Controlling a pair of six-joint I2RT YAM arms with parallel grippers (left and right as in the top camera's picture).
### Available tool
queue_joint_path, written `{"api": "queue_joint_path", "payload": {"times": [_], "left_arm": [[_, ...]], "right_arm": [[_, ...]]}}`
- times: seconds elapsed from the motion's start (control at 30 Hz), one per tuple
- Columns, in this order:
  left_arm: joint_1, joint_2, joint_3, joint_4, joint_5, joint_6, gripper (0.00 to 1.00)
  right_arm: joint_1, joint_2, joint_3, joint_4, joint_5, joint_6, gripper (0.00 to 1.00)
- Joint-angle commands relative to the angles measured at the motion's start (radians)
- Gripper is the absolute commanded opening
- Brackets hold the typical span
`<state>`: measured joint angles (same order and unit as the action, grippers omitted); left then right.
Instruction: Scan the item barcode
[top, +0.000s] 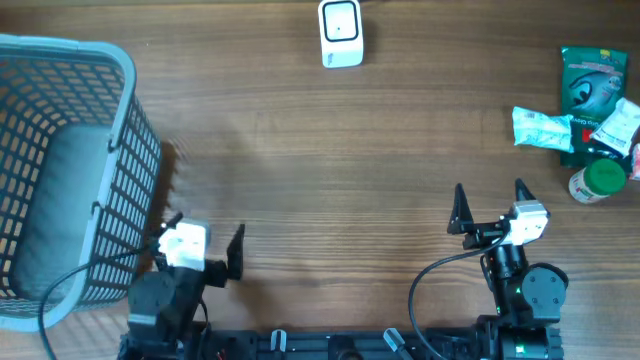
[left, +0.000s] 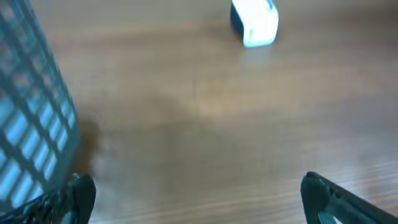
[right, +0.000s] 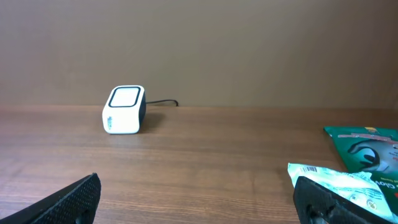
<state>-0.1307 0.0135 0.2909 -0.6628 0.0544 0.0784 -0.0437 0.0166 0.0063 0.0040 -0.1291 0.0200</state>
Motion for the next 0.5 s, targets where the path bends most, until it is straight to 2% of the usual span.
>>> {"api": "queue_joint_path", "payload": {"times": [0.0,0.17,0.47], "left_arm": [[0.005,-0.010,-0.013,0.140,0.011,0.019,1.00],[0.045,-0.010,-0.186,0.505,0.047,0.019,1.00],[0.102,-0.010,-0.272,0.570,0.061,0.003,1.00]], "right_arm": [[-0.002,-0.009,-0.001,0.003,0.019,-0.018,1.00],[-0.002,-0.009,-0.001,0.003,0.019,-0.018,1.00],[-0.002,-0.009,-0.001,0.002,0.019,-0.018,1.00]]}}
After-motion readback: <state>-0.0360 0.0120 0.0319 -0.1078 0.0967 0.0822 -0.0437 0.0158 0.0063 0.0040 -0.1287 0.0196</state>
